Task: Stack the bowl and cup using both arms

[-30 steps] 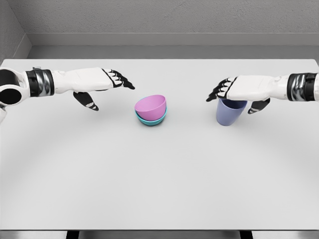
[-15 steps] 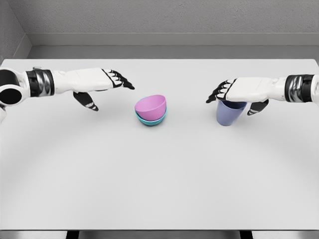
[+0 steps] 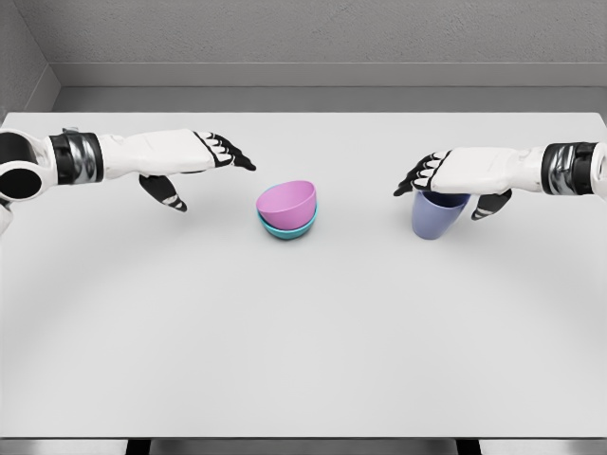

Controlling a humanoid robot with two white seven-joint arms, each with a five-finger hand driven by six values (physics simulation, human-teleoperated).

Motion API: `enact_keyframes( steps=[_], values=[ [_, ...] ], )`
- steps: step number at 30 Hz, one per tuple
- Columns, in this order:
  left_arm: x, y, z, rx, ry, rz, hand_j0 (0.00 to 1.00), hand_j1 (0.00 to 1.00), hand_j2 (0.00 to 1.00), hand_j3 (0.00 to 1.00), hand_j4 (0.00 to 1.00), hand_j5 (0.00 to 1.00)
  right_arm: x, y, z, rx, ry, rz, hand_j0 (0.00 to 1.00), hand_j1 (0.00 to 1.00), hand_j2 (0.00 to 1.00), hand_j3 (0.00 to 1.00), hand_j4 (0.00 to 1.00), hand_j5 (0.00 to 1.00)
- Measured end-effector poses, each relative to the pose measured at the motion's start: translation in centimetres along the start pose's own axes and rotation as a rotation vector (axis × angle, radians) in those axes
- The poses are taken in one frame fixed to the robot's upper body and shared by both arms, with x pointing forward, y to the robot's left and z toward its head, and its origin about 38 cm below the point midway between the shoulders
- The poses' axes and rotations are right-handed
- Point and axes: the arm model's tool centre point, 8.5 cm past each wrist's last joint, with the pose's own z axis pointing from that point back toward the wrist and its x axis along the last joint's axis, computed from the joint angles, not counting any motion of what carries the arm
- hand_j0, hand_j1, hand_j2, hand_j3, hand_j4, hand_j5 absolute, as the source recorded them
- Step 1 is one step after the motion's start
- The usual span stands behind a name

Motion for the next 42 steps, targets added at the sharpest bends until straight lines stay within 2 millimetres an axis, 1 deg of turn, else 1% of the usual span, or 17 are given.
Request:
enact_keyframes(
  steps=[3,6,8,9,10,12,14,17,23,24,25,27,31,33,34,42],
  values=[
    [0.01,-0.08,-0.01,-0.001,0.0,0.001,1.0,1.0,1.0,1.0,1.0,1.0,-0.01,0.01,0.01,0.0,0.0,0.0,0.94,0.94,0.94,0.94,0.94,0.94],
    [0.0,0.0,0.0,0.0,0.0,0.0,1.0,1.0,1.0,1.0,1.0,1.0,-0.16,0.11,0.05,0.001,0.004,-0.005,0.96,0.96,0.96,0.96,0.96,0.96],
    [0.0,0.0,0.0,0.0,0.0,0.0,1.0,1.0,1.0,1.0,1.0,1.0,-0.33,0.21,0.11,0.002,0.009,-0.01,0.95,0.95,0.95,0.95,0.95,0.95],
    [0.0,0.0,0.0,0.0,0.0,0.0,1.0,1.0,1.0,1.0,1.0,1.0,-0.38,0.23,0.12,0.002,0.01,-0.012,0.94,0.94,0.94,0.94,0.94,0.94],
    [0.0,-0.08,0.0,-0.001,0.0,0.001,1.0,1.0,1.0,1.0,1.0,1.0,-0.42,0.25,0.14,0.002,0.011,-0.013,0.91,0.91,0.91,0.91,0.91,0.91],
    [-0.02,-0.01,0.03,0.0,0.001,0.0,1.0,1.0,1.0,1.0,1.0,1.0,-0.46,0.28,0.15,0.001,0.012,-0.015,0.9,0.9,0.9,0.9,0.9,0.9],
    [-0.02,-0.01,0.04,0.0,0.001,0.0,1.0,1.0,1.0,1.0,1.0,1.0,-0.47,0.29,0.15,0.001,0.012,-0.017,0.85,0.85,0.85,0.85,0.85,0.85],
    [-0.03,-0.01,0.05,0.0,0.001,0.0,1.0,1.0,1.0,1.0,1.0,1.0,-0.49,0.29,0.15,0.0,0.012,-0.019,0.8,0.8,0.8,0.8,0.8,0.8],
    [-0.03,-0.01,0.05,-0.001,0.001,0.0,1.0,1.0,1.0,1.0,1.0,1.0,-0.51,0.24,0.19,-0.004,0.012,-0.021,0.8,0.8,0.8,0.8,0.8,0.8],
    [-0.03,-0.01,0.05,-0.001,0.001,0.0,1.0,1.0,1.0,1.0,1.0,1.0,-0.52,0.24,0.2,-0.004,0.012,-0.022,0.77,0.77,0.77,0.77,0.77,0.77],
    [-0.03,-0.01,0.05,-0.001,0.001,0.0,1.0,1.0,1.0,1.0,1.0,1.0,-0.53,0.22,0.23,-0.005,0.012,-0.022,0.76,0.76,0.76,0.76,0.76,0.76],
    [-0.04,-0.02,0.05,-0.001,0.002,0.0,1.0,1.0,1.0,1.0,1.0,1.0,-0.54,0.2,0.27,-0.007,0.012,-0.024,0.7,0.7,0.7,0.7,0.7,0.7],
    [-0.04,-0.02,0.05,-0.001,0.002,-0.001,1.0,1.0,1.0,1.0,1.0,1.0,-0.58,0.12,0.34,-0.011,0.012,-0.026,0.69,0.69,0.69,0.69,0.69,0.69],
    [-0.05,-0.03,0.06,-0.001,0.002,-0.001,1.0,1.0,1.0,1.0,1.0,1.0,-0.62,0.02,0.39,-0.013,0.013,-0.026,0.62,0.62,0.62,0.62,0.62,0.62],
    [-0.06,-0.03,0.07,-0.002,0.002,-0.001,1.0,1.0,1.0,1.0,1.0,1.0,-0.62,0.02,0.4,-0.013,0.013,-0.026,0.6,0.6,0.6,0.6,0.6,0.6],
    [-0.1,-0.04,0.15,-0.002,0.004,0.0,1.0,1.0,1.0,1.0,1.0,1.0,-0.75,-0.29,0.56,-0.024,0.016,-0.025,0.58,0.58,0.58,0.58,0.58,0.58]
  ],
)
